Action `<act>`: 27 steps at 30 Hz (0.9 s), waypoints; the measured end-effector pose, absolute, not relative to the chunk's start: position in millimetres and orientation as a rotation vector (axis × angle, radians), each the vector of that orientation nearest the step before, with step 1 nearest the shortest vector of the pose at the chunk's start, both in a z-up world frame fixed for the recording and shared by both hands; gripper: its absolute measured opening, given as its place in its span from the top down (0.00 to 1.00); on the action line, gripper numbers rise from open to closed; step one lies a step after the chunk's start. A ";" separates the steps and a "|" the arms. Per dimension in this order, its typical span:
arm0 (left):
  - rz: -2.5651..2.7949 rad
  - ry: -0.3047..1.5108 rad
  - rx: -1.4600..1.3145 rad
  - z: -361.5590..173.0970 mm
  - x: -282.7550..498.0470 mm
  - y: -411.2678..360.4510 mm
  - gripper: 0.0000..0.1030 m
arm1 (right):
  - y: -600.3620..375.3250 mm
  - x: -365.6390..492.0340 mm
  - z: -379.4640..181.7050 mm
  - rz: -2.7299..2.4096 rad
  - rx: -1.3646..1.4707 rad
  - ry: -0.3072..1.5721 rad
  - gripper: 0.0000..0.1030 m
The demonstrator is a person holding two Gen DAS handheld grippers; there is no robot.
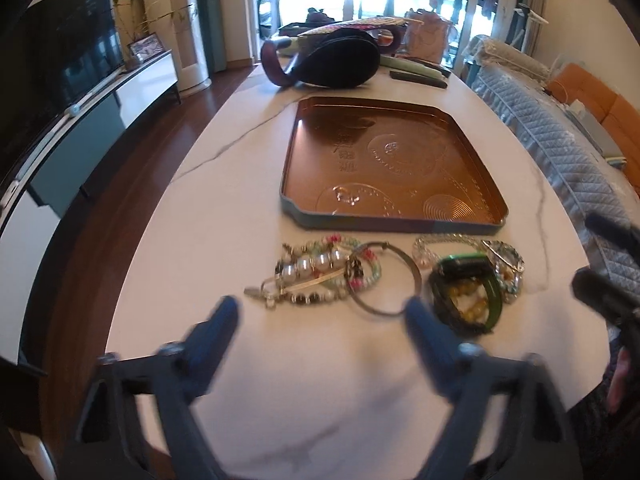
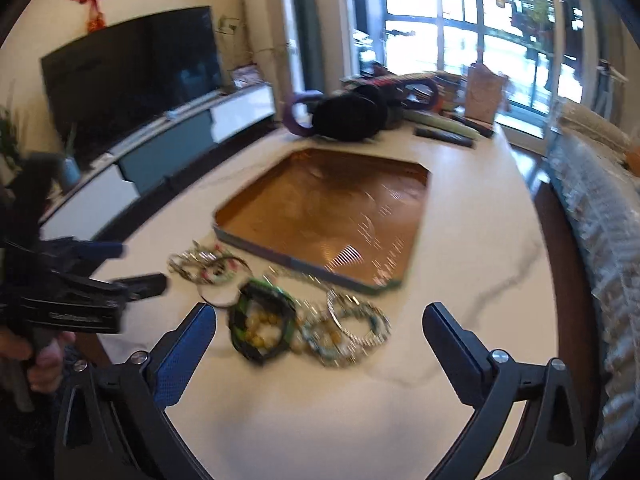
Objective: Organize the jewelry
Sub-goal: 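Grasp the black green-band watch with the right tool while the left tool approaches the silver bangle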
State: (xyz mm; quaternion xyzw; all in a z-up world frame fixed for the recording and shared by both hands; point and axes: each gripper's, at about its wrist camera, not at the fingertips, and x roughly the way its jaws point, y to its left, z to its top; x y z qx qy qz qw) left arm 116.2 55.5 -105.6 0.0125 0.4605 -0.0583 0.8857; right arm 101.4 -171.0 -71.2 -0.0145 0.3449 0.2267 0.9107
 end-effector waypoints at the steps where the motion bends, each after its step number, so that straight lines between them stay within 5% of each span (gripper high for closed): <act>1: -0.123 0.957 0.025 -107.9 120.1 56.6 0.43 | -167.8 105.4 -70.9 0.482 -0.037 0.708 0.00; 5: -0.177 0.983 -0.020 -122.4 132.0 60.8 0.74 | -154.7 118.0 -85.6 0.552 -0.008 0.744 0.00; 12: -0.241 0.999 0.014 -127.7 142.1 40.6 0.78 | -142.4 112.6 -108.5 0.602 -0.070 0.784 0.11; 16: -0.213 1.040 0.001 -138.3 149.4 41.1 0.78 | -140.3 120.7 -119.6 0.592 -0.095 0.824 0.42; 21: -0.188 1.030 -0.010 -142.1 151.6 43.9 0.89 | -136.3 127.4 -128.1 0.540 -0.123 0.838 0.51; 25: -0.212 1.017 -0.018 -139.5 147.0 41.6 0.96 | -133.1 130.2 -136.4 0.542 -0.139 0.856 0.85; 27: -0.234 1.010 -0.027 -136.2 142.9 39.7 0.96 | -135.0 130.4 -136.5 0.541 -0.128 0.856 0.87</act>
